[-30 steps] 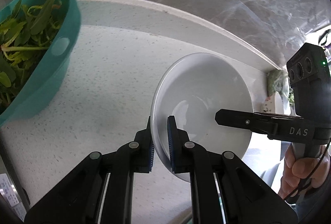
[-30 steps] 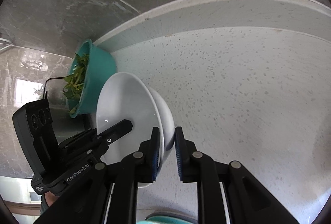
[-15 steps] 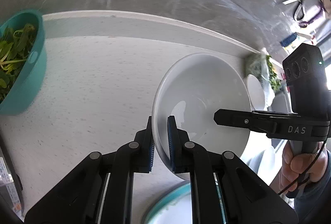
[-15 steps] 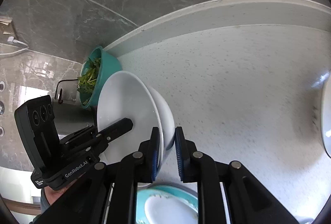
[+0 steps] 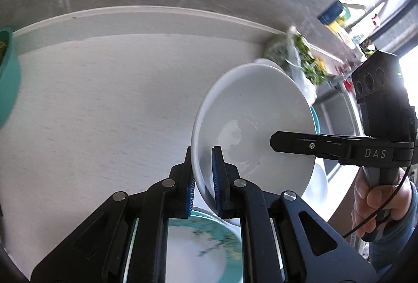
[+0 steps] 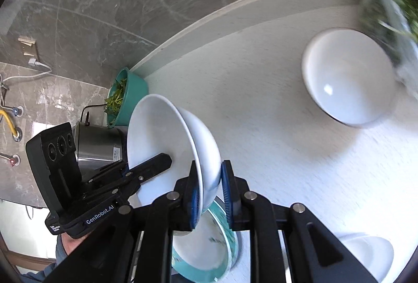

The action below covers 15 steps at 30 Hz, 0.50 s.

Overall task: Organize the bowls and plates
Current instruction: 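Carry the second white bowl with both grippers toward the first white bowl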

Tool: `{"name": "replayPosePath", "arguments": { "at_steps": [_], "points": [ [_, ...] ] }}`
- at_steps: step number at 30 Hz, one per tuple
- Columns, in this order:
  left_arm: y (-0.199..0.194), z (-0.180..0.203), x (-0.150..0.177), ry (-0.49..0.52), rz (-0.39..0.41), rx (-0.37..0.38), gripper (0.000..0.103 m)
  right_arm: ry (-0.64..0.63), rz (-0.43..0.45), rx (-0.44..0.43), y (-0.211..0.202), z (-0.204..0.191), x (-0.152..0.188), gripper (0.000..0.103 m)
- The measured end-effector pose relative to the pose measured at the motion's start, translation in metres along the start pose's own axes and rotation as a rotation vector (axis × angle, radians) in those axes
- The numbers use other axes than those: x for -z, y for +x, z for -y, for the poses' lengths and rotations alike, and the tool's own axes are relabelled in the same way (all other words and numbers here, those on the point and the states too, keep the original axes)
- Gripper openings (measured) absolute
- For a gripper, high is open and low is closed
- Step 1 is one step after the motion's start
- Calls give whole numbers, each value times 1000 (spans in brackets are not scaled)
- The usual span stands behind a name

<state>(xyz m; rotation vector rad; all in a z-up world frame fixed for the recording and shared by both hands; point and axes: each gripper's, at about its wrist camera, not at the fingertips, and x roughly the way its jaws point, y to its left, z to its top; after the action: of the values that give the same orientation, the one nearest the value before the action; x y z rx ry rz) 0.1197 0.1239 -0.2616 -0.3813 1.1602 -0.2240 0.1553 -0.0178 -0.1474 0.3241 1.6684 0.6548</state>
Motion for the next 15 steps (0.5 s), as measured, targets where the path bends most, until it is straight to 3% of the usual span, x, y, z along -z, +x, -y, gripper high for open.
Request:
{"name": "replayPosePath", "arguments": {
  "at_steps": [15],
  "points": [
    [74, 167, 87, 127, -137, 48, 11, 157, 5, 20, -86, 111, 97, 19]
  ]
}}
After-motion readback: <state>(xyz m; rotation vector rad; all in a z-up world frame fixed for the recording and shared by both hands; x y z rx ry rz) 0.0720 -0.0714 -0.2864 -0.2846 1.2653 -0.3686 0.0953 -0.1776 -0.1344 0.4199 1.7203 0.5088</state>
